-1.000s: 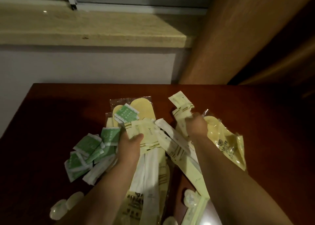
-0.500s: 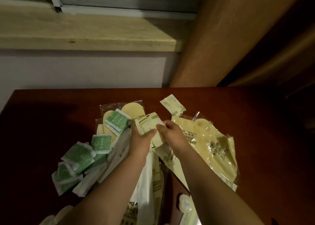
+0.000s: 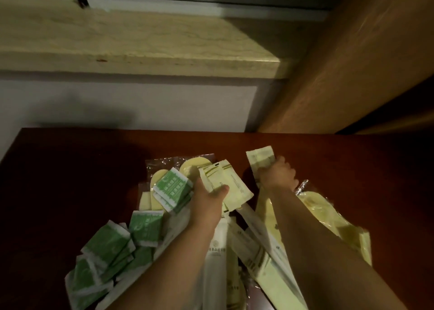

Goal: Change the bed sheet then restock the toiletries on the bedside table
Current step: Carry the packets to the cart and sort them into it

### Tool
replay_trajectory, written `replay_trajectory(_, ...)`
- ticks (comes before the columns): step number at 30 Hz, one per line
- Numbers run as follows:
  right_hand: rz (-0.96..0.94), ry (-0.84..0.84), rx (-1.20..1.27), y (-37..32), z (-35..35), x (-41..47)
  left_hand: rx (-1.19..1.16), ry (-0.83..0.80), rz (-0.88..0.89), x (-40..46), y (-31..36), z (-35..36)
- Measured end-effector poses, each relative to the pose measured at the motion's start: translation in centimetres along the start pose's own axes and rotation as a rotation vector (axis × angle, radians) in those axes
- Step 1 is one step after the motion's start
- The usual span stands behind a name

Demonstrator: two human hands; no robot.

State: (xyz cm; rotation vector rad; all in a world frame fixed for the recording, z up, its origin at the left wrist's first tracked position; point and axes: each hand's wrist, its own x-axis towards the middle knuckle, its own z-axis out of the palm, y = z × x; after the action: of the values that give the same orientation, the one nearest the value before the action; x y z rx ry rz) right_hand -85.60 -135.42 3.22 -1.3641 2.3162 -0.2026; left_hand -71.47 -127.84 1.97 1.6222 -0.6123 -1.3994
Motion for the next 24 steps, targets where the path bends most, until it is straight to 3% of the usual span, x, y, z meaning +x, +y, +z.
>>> replay_trajectory(2,-0.018,-0.038,0.145,-0.5,-0.2,-0.1,-0.003,0.006,-0.002,0.1,0.2,0.0)
replay_trajectory(4,-0.057,-0.095,0.464,-1.1,-1.4,-1.1,-0.025,0.020,0.005,-0.2,0.5,-0.1)
replay_trajectory(7,-0.063,-0.331,0.981,-1.8,-3.7,-4.3,-0.076,0.029,0.010,-1.2,1.6,-0.2)
replay_trajectory(9,-0.120,-0.448,0.954,-1.7,-3.6,-6.2,-0.129,0.020,0.016,-1.8,2.2,-0.3)
replay_trajectory(11,-0.180,-0.439,0.807,-1.6,-3.0,-7.9,-0.169,-0.005,0.025,-2.8,2.8,-0.3)
replay_trajectory(14,-0.181,-0.440,0.865,-1.1,-3.0,-10.3,-0.265,-0.070,-0.015,-5.2,3.6,-0.7)
replay_trajectory(19,-0.138,-0.353,0.794,1.1,-5.4,-15.4,-0.368,-0.236,-0.049,-9.7,4.0,-2.5)
replay_trajectory(24,0.003,-0.206,0.988,4.2,-7.1,-22.0,-0.284,-0.361,-0.016,-14.0,3.6,-4.5)
